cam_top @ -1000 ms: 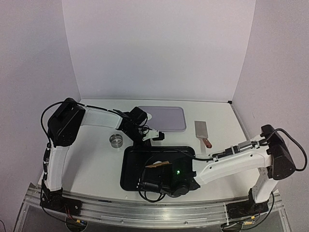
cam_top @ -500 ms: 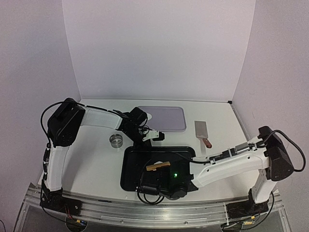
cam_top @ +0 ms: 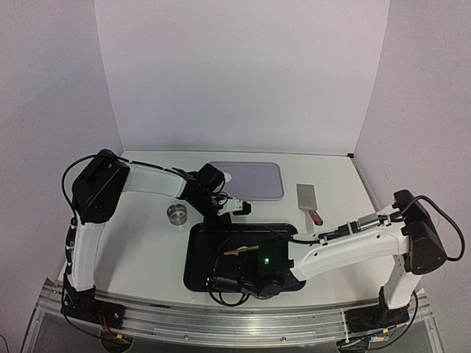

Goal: Roll out the dumpling wrappers from the dough

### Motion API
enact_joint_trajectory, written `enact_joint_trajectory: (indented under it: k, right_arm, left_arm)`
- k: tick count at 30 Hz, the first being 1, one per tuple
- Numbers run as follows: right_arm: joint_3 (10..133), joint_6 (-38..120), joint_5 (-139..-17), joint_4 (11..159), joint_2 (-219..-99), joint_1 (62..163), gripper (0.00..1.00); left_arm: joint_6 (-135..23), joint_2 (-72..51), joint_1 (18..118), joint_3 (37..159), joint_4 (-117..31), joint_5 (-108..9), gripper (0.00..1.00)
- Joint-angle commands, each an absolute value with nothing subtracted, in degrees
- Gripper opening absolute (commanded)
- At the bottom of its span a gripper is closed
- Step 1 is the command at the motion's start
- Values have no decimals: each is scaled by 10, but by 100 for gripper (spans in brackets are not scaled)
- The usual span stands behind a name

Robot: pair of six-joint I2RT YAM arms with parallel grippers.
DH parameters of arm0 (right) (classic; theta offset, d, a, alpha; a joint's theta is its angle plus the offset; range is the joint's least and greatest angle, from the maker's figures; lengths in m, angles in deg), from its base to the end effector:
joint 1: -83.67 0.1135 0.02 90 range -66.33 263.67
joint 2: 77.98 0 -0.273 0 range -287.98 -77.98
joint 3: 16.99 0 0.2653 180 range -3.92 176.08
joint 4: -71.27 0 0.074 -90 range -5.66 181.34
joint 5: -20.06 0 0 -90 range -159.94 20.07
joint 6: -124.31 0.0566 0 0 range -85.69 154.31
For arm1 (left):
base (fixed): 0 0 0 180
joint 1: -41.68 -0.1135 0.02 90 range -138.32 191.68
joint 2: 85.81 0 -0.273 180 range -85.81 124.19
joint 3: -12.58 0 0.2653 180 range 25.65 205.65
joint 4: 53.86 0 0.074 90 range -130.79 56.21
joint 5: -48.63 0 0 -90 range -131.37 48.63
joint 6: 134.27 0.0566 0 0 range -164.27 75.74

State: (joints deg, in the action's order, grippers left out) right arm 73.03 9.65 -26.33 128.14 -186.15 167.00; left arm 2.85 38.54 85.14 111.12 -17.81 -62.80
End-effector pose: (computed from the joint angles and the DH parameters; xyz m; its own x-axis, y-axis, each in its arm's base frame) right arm 0.0837 0.3798 0.1792 0.1894 -0.9809 0.0431 -0.6816 -0.1630 -0.7134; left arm 0.3288 -0.3401 0.1117 0.1253 0.8210 -0.5570 0.9898 -0.0653 0.1264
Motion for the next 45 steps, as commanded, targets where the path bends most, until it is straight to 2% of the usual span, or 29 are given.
enact_joint_trajectory:
  k: [1, 9, 17, 25, 34, 45]
  right_arm:
    - [675, 161, -438, 1409, -1871, 1711, 0]
    - [699, 93, -424, 1369, -1914, 1661, 0]
    - [685, 222, -458, 1437, -1874, 1745, 0]
    - [678, 216, -456, 1412, -1900, 1728, 0]
    - [659, 281, -502, 1425, -1898, 1778, 0]
    - [647, 313, -503, 1437, -1884, 1780, 0]
  left_arm:
    - [105, 376, 847, 1102, -211, -534, 0]
    - [107, 375, 847, 1099, -210, -532, 0]
    - [107, 377, 847, 1099, -215, -531, 0]
    - [107, 376, 847, 1099, -214, -531, 0]
    - [103, 378, 847, 1109, -217, -532, 0]
    - [102, 376, 845, 1101, -218, -534, 0]
